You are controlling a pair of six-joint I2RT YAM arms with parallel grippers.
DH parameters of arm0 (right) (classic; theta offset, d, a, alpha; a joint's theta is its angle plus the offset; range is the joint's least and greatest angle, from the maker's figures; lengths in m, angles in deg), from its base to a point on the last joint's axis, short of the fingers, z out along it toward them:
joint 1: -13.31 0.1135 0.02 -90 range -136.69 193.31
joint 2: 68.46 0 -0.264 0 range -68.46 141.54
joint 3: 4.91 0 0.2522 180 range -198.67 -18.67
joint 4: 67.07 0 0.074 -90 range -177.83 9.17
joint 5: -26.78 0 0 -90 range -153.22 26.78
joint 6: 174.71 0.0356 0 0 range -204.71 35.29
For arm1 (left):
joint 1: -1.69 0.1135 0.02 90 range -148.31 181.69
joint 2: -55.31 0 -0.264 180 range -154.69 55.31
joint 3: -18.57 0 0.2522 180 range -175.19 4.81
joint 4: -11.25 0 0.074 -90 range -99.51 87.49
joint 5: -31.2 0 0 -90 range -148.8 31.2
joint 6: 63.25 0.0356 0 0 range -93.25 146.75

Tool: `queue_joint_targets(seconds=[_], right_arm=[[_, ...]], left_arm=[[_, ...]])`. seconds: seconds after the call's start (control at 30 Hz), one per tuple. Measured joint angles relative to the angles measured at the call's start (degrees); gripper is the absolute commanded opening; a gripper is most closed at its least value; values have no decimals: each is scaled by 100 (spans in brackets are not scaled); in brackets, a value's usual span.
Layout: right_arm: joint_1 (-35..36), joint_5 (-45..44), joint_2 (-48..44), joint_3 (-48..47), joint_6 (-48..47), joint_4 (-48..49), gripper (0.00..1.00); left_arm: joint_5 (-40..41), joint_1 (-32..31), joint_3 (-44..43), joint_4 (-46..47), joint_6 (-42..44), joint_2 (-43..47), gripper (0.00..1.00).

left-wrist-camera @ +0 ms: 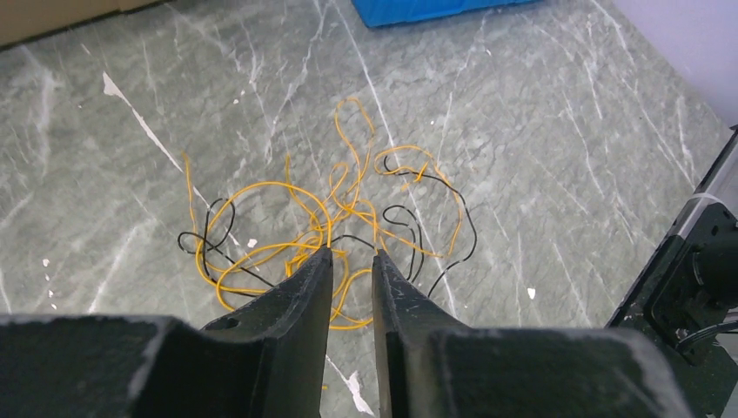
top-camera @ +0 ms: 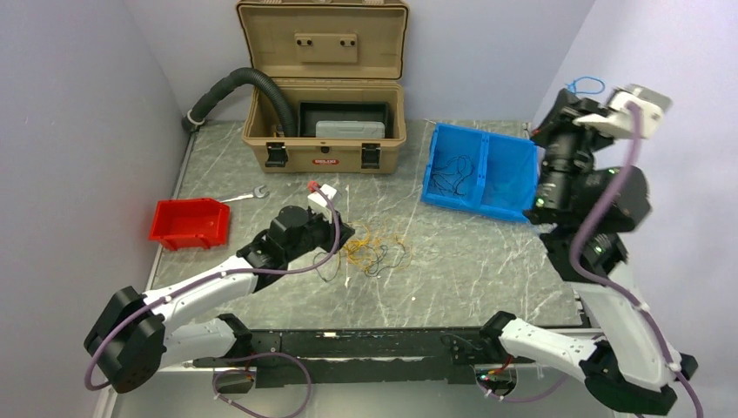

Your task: Untangle the cables

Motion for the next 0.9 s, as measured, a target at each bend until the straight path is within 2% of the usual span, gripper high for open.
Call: queue_joint_targets(seconds=[0.1,0.27,0.5,0.73,0.9], right_arm=[[-17,-251,420,-11,-527,267,0],[-328,-367,1189,-474,-953,166,0],[-1412,155,1808,-1644,-260,-1001,0],[-1895,601,2194,-2649,201,-1574,0],[-2459,1038,2577,-2924,649,-2028,0]], left_arm=[[-59,0,-129,-166,61,101,31],[-378,0,-179,-295,138,129,31],[-546,0,-262,-448,210,131,31],[-608,0,-387,-577,243,133,31],[-662,0,-474,-595,247,133,31]])
